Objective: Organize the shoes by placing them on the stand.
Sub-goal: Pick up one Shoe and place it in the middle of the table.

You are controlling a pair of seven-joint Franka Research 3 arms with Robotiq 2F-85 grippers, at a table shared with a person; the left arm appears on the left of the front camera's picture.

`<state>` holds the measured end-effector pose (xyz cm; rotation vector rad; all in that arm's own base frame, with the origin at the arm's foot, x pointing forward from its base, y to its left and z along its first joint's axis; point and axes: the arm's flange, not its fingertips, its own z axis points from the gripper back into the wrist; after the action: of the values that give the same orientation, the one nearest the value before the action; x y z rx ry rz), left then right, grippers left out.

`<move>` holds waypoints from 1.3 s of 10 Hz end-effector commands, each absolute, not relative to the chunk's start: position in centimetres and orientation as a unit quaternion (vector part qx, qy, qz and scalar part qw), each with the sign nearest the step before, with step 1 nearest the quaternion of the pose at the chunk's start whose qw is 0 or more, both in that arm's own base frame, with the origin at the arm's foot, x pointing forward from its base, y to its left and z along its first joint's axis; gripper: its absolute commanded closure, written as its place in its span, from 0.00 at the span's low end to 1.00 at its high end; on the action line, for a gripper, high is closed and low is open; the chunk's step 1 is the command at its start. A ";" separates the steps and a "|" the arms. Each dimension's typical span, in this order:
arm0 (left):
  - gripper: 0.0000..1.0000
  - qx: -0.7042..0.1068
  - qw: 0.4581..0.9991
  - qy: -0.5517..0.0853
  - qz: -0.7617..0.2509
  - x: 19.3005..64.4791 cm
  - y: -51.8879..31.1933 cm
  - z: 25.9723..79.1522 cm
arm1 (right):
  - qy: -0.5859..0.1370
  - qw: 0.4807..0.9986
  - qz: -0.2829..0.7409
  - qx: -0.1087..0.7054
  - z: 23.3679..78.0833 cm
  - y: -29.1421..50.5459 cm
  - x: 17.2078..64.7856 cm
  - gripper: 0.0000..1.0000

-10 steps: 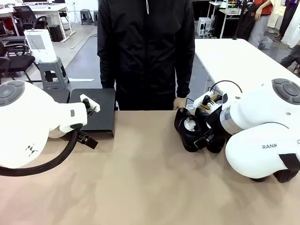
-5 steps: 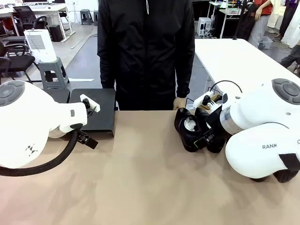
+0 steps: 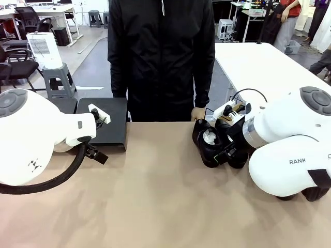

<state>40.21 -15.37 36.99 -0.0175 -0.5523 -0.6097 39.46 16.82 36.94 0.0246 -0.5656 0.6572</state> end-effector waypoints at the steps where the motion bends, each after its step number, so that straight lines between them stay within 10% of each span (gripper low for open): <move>1: 0.00 -0.009 0.917 -0.269 -0.295 40.3 -15.2 37.0 | -0.274 0.907 0.318 0.012 37.0 16.8 39.5 0.00; 13: 0.00 -0.124 0.916 -0.313 -0.220 31.9 -1.0 50.8 | -0.333 0.874 0.256 0.246 48.1 -6.7 33.5 0.00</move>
<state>33.97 -2.74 53.19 -0.2716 -0.6522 -0.4782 34.12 -5.69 49.02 0.4655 -0.6596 0.5681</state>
